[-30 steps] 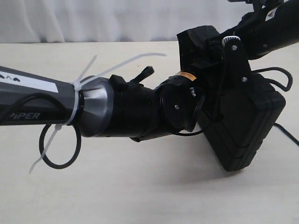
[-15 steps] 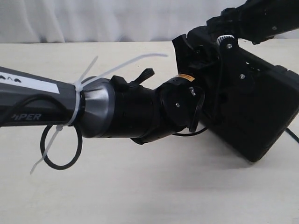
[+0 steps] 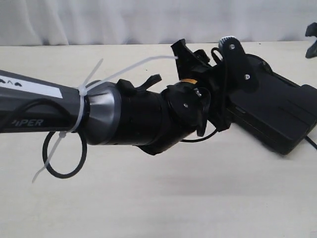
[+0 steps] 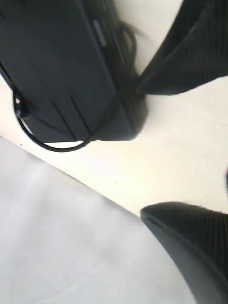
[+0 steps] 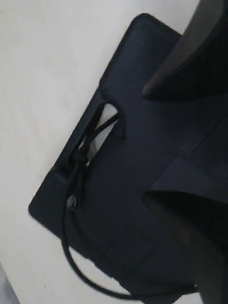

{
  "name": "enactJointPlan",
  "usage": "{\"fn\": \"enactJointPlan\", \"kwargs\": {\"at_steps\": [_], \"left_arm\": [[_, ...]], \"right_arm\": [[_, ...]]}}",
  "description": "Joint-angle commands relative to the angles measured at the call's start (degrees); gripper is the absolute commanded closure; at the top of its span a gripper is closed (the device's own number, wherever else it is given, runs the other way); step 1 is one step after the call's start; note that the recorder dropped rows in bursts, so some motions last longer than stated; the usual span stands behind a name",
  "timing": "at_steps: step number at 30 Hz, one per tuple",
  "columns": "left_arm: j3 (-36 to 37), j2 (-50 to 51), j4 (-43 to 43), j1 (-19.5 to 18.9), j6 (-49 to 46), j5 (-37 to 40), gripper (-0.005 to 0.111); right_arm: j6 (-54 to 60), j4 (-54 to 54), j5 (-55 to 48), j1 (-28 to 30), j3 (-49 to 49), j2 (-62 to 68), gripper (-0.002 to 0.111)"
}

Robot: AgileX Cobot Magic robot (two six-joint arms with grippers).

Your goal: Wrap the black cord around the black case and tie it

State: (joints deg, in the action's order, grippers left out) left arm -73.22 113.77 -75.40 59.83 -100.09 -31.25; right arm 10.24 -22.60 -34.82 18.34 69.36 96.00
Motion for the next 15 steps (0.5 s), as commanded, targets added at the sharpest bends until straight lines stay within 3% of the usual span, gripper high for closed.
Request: {"fn": "enactJointPlan", "kwargs": {"at_steps": [1,5,10,15], "left_arm": [[-0.2,-0.3,-11.7,-4.7,-4.9,-0.3,0.045],[-0.2,-0.4,-14.5,-9.2,-6.7,4.3,0.045],[-0.2,-0.7,-18.7,-16.0,-6.2,26.1,0.045],[-0.1,-0.7,-18.1,-20.7,-6.2,41.2,0.045]], "right_arm": [[8.3,-10.3,-0.9,10.1,0.0,8.5,0.055],[10.1,-13.3,-1.8,15.6,1.8,15.6,0.053],[27.4,-31.0,-13.0,18.3,12.3,23.8,0.043],[21.6,-22.8,-16.1,15.7,28.8,27.3,0.048]]}}
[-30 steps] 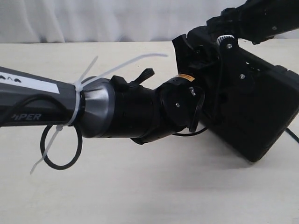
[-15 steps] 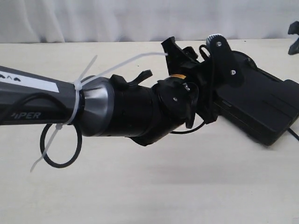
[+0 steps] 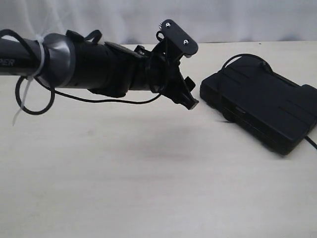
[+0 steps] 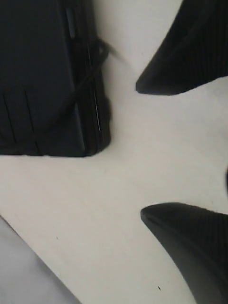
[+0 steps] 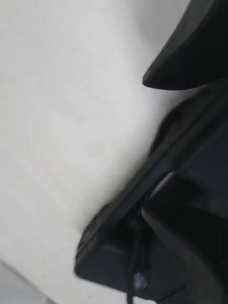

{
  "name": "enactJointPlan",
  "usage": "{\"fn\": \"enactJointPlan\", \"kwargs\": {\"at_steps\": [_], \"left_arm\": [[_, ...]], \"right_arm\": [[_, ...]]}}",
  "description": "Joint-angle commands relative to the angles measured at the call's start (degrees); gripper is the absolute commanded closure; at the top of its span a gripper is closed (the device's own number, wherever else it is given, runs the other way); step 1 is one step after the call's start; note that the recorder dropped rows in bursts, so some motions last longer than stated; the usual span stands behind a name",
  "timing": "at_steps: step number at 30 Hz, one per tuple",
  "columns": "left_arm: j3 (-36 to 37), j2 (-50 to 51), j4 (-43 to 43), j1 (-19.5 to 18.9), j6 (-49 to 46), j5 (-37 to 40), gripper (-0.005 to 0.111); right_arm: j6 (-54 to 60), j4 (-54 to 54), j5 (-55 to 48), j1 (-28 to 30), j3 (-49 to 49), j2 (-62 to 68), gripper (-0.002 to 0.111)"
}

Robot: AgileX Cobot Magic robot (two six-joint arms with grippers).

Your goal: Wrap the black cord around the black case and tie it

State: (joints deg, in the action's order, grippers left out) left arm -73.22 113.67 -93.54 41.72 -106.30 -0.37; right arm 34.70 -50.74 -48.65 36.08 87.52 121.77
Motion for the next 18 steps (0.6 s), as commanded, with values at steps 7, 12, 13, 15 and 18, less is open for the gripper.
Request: {"fn": "enactJointPlan", "kwargs": {"at_steps": [7,12,13,15,18], "left_arm": [[-0.1,-0.6,2.9,-3.8,0.0,10.3,0.045],[-0.1,-0.6,2.9,-3.8,0.0,10.3,0.045],[-0.1,-0.6,2.9,-3.8,0.0,10.3,0.045],[-0.1,-0.6,2.7,-3.8,0.0,9.8,0.045],[-0.1,-0.6,2.9,-3.8,0.0,9.8,0.045]], "right_arm": [[-11.6,29.4,-12.2,-14.5,32.2,11.0,0.054],[-12.0,38.9,-20.0,-19.5,42.1,18.3,0.054],[-13.2,41.6,-20.5,-20.3,42.9,19.1,0.054],[-14.7,45.8,-20.5,-21.1,43.7,19.9,0.054],[-14.7,46.7,-19.4,-21.5,43.7,20.4,0.054]]}}
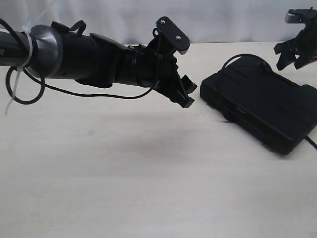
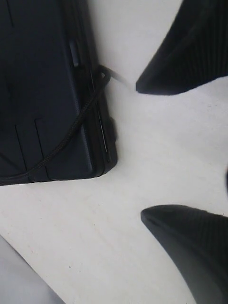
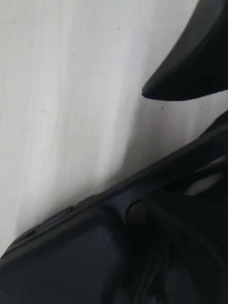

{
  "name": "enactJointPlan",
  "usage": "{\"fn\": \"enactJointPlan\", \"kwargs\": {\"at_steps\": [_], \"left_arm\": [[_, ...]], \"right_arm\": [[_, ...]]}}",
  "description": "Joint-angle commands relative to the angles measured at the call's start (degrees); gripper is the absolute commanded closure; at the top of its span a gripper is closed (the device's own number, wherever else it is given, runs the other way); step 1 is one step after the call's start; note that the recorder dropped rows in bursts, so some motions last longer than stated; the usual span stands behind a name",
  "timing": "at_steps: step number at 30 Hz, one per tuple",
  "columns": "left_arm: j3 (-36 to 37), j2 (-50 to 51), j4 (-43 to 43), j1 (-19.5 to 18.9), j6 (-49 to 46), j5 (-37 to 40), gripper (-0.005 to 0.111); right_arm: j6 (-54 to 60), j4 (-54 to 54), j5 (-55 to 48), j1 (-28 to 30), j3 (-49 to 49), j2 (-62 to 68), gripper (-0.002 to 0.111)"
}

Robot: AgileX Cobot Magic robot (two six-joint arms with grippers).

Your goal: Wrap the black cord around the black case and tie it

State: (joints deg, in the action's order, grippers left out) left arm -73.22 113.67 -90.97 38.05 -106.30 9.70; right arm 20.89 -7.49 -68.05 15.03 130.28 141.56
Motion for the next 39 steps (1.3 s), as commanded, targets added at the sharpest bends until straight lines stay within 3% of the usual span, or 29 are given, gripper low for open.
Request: {"fn": "enactJointPlan", "kwargs": {"at_steps": [1,13,19,24,33,39], "left_arm": [[-0.1,-0.6,0.3,-0.2,0.0,-0.2,0.045],[-0.1,-0.6,0.3,-0.2,0.0,-0.3,0.045],[-0.1,-0.6,0.3,-0.2,0.0,-0.9,0.045],[-0.1,-0.6,0.6,-0.2,-0.1,-1.5,0.045],[-0.1,-0.6,3.7,-0.2,-0.3,-1.9,0.045],[-0.1,-0.6,3.7,-0.2,-0.3,-1.9,0.045]], "right_arm": [[-0.8,3.5,0.8,-0.4,0.9,0.6,0.054],[1.8,3.8,-0.6,-0.6,0.9,4.8,0.055],[5.5,3.8,-1.9,-0.6,0.9,6.3,0.078],[11.0,4.1,-1.9,-1.0,0.9,5.2,0.060],[19.3,7.5,-1.9,-1.2,-2.8,-0.1,0.061],[19.1,8.3,-1.9,-1.2,-4.0,1.3,0.061]]}}
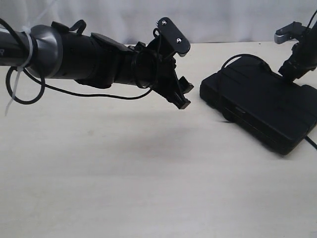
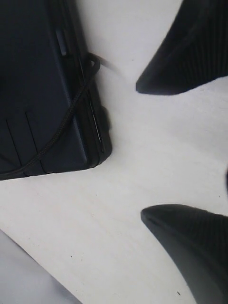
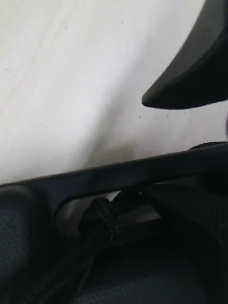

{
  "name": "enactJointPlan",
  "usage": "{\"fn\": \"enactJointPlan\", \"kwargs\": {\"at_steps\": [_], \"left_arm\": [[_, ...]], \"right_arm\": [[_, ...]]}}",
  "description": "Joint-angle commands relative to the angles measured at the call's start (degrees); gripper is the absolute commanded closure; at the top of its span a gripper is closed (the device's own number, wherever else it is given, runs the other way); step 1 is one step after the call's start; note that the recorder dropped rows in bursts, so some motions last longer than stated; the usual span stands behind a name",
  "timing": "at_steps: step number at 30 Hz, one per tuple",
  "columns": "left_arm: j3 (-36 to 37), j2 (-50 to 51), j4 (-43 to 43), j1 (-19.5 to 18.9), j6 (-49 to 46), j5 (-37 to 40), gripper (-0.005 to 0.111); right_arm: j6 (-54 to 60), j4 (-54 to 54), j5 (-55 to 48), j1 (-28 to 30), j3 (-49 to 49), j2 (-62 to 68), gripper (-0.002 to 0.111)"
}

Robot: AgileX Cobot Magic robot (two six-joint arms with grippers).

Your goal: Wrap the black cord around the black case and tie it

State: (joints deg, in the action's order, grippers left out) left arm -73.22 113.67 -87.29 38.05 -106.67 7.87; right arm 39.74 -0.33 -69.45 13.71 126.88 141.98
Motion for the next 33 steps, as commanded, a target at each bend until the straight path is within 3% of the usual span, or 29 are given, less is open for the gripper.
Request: {"fn": "enactJointPlan", "kwargs": {"at_steps": [1,4,7,10,13,14,26,33], "left_arm": [[-0.1,-0.6,0.1,-0.2,0.0,-0.1,0.045],[-0.1,-0.6,-0.1,-0.2,0.0,-0.1,0.045],[-0.1,-0.6,-0.1,-0.2,0.0,-0.1,0.045],[-0.1,-0.6,-0.2,-0.2,0.4,-0.1,0.045],[-0.1,-0.6,-0.2,-0.2,0.4,-0.1,0.045],[-0.1,-0.6,-0.2,-0.2,0.4,-0.1,0.045],[-0.1,-0.5,-0.2,-0.2,0.4,0.2,0.045],[-0.1,-0.4,-0.3,0.0,0.7,0.3,0.045]], "right_arm": [[0.0,0.9,-0.5,0.2,-0.6,1.2,0.061],[0.1,-2.2,-0.5,-0.2,-0.6,2.9,0.061],[-1.9,1.9,0.0,-1.4,-0.6,3.8,0.063],[-6.3,7.4,0.9,-2.8,-0.5,3.8,0.078],[-6.4,8.7,-0.1,-3.9,0.2,2.7,0.102],[-6.5,8.2,-0.2,-4.1,0.3,2.1,0.104],[-16.0,5.1,-0.5,-7.5,0.3,-10.1,0.104],[-24.0,7.3,-0.5,-16.2,-2.1,-17.6,0.104]]}}
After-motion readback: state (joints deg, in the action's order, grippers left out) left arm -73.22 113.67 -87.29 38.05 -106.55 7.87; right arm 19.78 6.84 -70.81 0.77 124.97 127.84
